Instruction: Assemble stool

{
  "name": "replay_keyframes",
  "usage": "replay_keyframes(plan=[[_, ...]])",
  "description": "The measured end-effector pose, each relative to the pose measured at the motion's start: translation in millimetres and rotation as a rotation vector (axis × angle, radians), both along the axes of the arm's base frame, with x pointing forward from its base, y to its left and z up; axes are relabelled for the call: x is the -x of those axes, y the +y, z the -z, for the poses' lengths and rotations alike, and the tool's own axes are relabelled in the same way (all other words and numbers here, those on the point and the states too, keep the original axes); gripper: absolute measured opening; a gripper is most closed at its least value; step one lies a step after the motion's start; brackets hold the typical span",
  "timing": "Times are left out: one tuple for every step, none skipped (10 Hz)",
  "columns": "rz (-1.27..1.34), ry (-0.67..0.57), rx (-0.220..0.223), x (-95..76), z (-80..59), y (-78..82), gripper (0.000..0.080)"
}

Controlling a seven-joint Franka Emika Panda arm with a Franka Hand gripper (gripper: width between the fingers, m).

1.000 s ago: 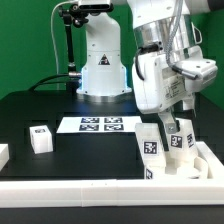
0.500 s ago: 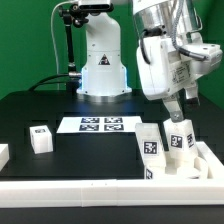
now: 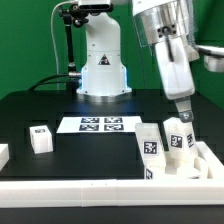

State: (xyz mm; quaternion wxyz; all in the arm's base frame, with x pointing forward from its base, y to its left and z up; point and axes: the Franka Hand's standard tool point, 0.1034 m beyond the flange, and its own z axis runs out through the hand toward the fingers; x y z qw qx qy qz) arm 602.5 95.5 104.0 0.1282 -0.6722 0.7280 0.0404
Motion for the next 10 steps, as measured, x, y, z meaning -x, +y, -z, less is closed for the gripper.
replay_keyframes(plan=[[-0.137, -0.024, 0.033, 0.7, 1.3, 0.1, 0.0649], [-0.214, -0.037, 0.048, 1.5, 2.9, 0.0, 0.0649], [-0.276, -0.052, 0.057, 1.2, 2.8, -0.7, 0.0649], [-0.336, -0.066, 0.066, 1.2, 3.0, -1.1, 0.0649], [-0.395, -0.079, 0.074, 1.2, 3.0, -1.4, 0.0649], [-0.468, -0.095, 0.084, 1.2, 3.1, -1.8, 0.0649], [-0.525, -0.108, 0.092, 1.2, 3.2, -2.1, 0.0649], [-0.630, -0.119, 0.120, 1.5, 3.4, -3.0, 0.0649], [-0.775, -0.125, 0.170, 1.7, 3.5, -4.0, 0.0649], [-0.894, -0.131, 0.206, 1.0, 2.9, -4.5, 0.0649]])
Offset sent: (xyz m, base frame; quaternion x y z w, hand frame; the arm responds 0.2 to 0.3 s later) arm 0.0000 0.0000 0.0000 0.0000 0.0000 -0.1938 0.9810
